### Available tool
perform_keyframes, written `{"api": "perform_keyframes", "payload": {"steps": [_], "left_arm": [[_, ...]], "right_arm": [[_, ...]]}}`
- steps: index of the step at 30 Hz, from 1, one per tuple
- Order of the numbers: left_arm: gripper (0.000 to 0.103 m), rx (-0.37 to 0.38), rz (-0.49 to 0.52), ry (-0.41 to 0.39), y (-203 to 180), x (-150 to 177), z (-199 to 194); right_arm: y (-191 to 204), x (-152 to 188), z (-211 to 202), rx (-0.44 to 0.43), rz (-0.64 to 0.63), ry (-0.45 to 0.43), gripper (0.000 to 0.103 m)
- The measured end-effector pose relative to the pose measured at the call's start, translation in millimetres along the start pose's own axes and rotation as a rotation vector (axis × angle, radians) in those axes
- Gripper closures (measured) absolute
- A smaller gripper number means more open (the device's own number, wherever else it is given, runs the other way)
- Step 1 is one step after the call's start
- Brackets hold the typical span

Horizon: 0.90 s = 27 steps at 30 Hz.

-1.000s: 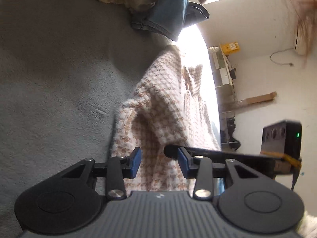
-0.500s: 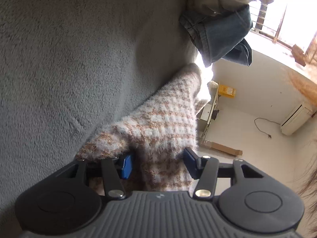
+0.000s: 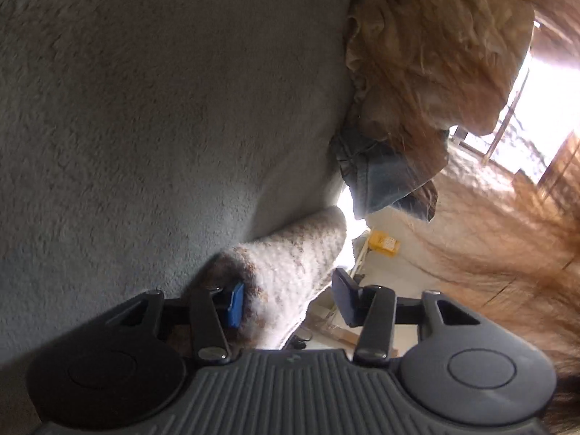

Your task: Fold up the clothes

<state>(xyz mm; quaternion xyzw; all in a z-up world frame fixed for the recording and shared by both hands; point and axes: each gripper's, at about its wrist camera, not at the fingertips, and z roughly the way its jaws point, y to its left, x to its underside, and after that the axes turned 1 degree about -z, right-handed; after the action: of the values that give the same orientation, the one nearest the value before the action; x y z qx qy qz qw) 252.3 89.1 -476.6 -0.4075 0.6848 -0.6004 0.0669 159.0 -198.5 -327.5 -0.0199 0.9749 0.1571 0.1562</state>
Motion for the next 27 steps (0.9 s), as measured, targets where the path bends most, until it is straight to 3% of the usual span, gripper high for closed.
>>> {"api": "perform_keyframes", "payload": {"steps": [3, 6, 9, 12, 18, 20, 24, 27], "left_arm": [[0.058, -0.09, 0.134, 0.014, -13.4, 5.1, -3.3], [0.052, -0.17, 0.246, -0.012, -29.4, 14.1, -21.5], [0.052, -0.22, 0.351, -0.013, -44.9, 25.3, -40.9], [0.052, -0.257, 0.462, 0.029, -53.1, 47.6, -43.8], [0.054, -0.288, 0.517, 0.165, -42.0, 85.3, -32.9], [0.054, -0.304, 0.519, 0.19, -37.3, 95.5, -34.2], [0.054, -0.335, 0.529, 0.192, -36.2, 109.3, -47.5], [0.054, -0.361, 0.575, 0.182, -43.3, 116.1, -77.5]], "right_arm": [[9.0, -0.6, 4.3, 0.041, -0.063, 0.01, 0.059], [12.0, -2.0, 6.2, 0.06, -0.09, 0.017, 0.059], [14.5, -3.3, -4.7, 0.077, -0.092, -0.027, 0.06], [21.7, -3.9, -16.4, 0.072, -0.14, -0.089, 0.06], [15.4, 2.6, 18.0, 0.164, -0.198, 0.009, 0.062], [15.7, 3.5, 4.6, 0.141, -0.159, -0.026, 0.064], [28.6, 27.3, -30.0, 0.012, -0.149, -0.089, 0.064], [43.1, 62.8, -28.5, -0.047, -0.162, -0.027, 0.065]]}}
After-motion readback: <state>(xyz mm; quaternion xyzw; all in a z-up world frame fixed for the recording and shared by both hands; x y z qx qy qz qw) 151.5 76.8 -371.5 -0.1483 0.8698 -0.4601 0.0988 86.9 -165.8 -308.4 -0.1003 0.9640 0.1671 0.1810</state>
